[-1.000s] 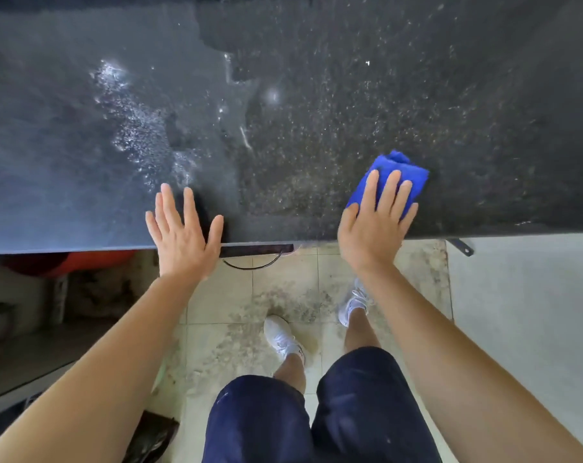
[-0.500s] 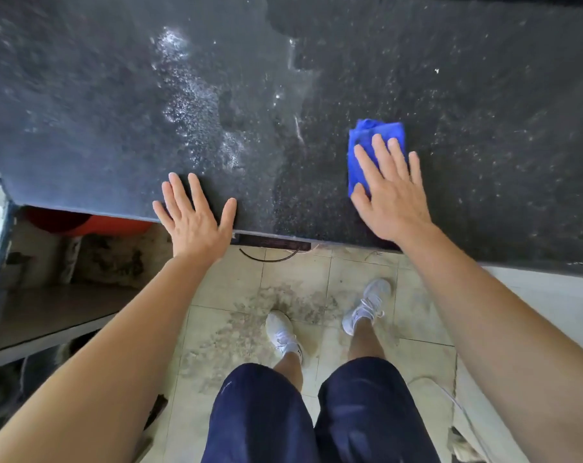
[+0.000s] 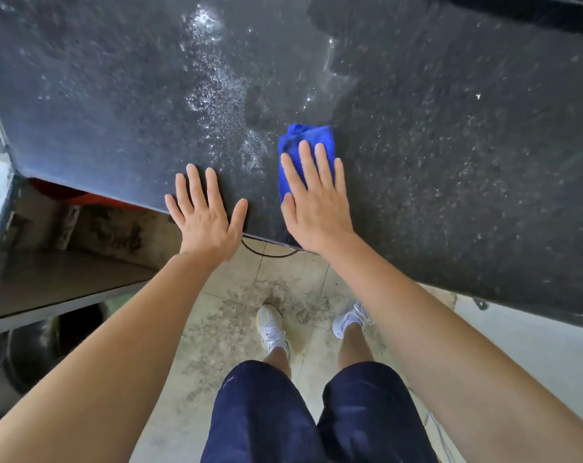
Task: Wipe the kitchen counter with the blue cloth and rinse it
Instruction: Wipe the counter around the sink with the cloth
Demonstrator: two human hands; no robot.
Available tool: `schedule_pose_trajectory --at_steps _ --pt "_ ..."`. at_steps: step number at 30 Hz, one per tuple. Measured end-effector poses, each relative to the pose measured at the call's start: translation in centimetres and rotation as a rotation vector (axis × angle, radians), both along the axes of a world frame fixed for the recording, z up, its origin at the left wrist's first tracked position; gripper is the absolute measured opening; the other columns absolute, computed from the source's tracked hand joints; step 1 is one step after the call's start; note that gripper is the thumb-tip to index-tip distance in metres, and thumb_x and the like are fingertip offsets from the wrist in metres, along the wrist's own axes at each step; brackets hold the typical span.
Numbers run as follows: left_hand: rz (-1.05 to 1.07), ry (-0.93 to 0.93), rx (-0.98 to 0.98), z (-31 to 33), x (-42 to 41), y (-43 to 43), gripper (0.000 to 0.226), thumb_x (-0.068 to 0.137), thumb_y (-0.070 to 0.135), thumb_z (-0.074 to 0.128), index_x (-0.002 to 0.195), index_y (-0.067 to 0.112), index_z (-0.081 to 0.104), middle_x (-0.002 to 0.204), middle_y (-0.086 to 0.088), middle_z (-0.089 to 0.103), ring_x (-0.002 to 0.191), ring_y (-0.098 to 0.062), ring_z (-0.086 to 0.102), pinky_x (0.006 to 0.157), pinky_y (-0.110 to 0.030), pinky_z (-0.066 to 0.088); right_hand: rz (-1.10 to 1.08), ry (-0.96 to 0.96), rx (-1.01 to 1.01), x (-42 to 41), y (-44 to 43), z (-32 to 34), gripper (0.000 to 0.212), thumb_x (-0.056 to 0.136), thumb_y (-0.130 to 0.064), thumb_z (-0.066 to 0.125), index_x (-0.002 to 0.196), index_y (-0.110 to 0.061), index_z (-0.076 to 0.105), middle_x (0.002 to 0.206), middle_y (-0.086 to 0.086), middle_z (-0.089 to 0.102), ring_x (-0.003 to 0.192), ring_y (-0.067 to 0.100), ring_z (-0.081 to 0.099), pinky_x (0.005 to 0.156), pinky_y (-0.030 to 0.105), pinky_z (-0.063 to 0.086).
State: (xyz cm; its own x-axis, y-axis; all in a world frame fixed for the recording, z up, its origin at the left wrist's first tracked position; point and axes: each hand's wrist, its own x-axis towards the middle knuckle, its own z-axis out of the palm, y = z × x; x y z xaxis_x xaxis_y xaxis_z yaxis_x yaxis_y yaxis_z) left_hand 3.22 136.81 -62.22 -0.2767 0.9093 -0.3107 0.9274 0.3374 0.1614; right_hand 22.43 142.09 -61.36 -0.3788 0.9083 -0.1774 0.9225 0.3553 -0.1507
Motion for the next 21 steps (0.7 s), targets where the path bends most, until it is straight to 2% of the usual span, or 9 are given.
schedule_pose_trajectory --at_steps 3,5,8,11,15,17,19,21 --pt "0.0 -0.005 -0.002 0.0 -0.1 0.0 0.078 0.099 0.062 0.021 0.158 0.015 -0.001 0.165 -0.011 -0.013 0.15 -0.032 -0.016 0.119 -0.058 -0.007 0.27 0.006 0.008 3.5 -0.4 0.1 0.061 0.1 -0.037 0.031 0.158 -0.023 0.023 0.167 0.008 0.013 0.154 0.031 0.009 0.122 0.054 0.011" --pt "-0.005 0.003 -0.01 0.1 -0.2 -0.1 0.078 0.099 0.062 0.02 0.158 0.015 -0.002 0.164 -0.011 -0.014 0.15 -0.032 -0.017 0.119 -0.058 -0.008 0.338 -0.013 0.039 7.6 -0.2 0.0 0.06 0.099 -0.038 0.036 0.157 -0.025 0.027 0.166 0.005 0.016 0.153 0.027 0.013 0.122 0.053 0.012" --pt "-0.022 0.019 -0.014 0.1 -0.2 -0.1 0.079 0.098 0.064 0.016 0.158 0.016 -0.005 0.164 -0.011 -0.016 0.15 -0.033 -0.018 0.119 -0.058 -0.009 0.157 -0.065 0.093 14.0 0.1 -0.1 0.059 0.098 -0.038 0.043 0.154 -0.02 0.035 0.164 0.009 0.024 0.15 0.032 0.023 0.118 0.053 0.018" --pt "-0.027 0.016 -0.006 0.1 -0.2 -0.2 0.079 0.098 0.064 0.015 0.158 0.016 -0.005 0.164 -0.012 -0.016 0.15 -0.033 -0.018 0.119 -0.058 -0.01 -0.14 -0.103 0.014 17.6 -0.3 0.1 0.063 0.098 -0.043 0.033 0.156 -0.019 0.029 0.165 0.012 0.019 0.15 0.035 0.018 0.118 0.056 0.017" --pt "-0.037 -0.034 -0.026 0.6 -0.5 -0.1 0.08 0.098 0.065 0.017 0.158 0.016 -0.004 0.165 -0.011 -0.014 0.15 -0.032 -0.017 0.119 -0.055 -0.011 -0.539 -0.039 -0.02 13.1 -2.0 0.0 0.066 0.096 -0.04 0.024 0.158 -0.017 0.024 0.165 0.016 0.015 0.151 0.039 0.013 0.12 0.058 0.016" --pt "-0.079 -0.061 0.026 1.3 -1.8 0.2 0.075 0.099 0.062 0.022 0.158 0.016 0.013 0.164 -0.012 0.004 0.151 -0.031 -0.003 0.12 -0.052 -0.005 -0.728 0.001 -0.021 8.5 -3.6 0.0 0.065 0.096 -0.037 0.026 0.158 -0.017 0.024 0.164 0.017 0.017 0.151 0.039 0.012 0.119 0.059 0.015" --pt "-0.112 -0.065 0.159 2.2 -4.1 0.6 0.065 0.1 0.057 0.024 0.148 0.016 0.04 0.153 -0.011 0.032 0.144 -0.03 0.022 0.119 -0.048 0.008 -0.691 0.017 -0.002 3.4 -5.7 0.0 0.063 0.097 -0.035 0.03 0.157 -0.017 0.026 0.164 0.017 0.02 0.151 0.039 0.015 0.12 0.059 0.015" --pt "-0.094 -0.026 0.235 2.7 -6.8 0.9 0.063 0.1 0.055 0.024 0.141 0.014 0.048 0.147 -0.012 0.039 0.14 -0.029 0.028 0.118 -0.048 0.012 -0.523 0.027 -0.003 -1.7 -7.8 0.0 0.062 0.098 -0.034 0.032 0.157 -0.019 0.026 0.164 0.015 0.019 0.151 0.038 0.014 0.121 0.058 0.014"
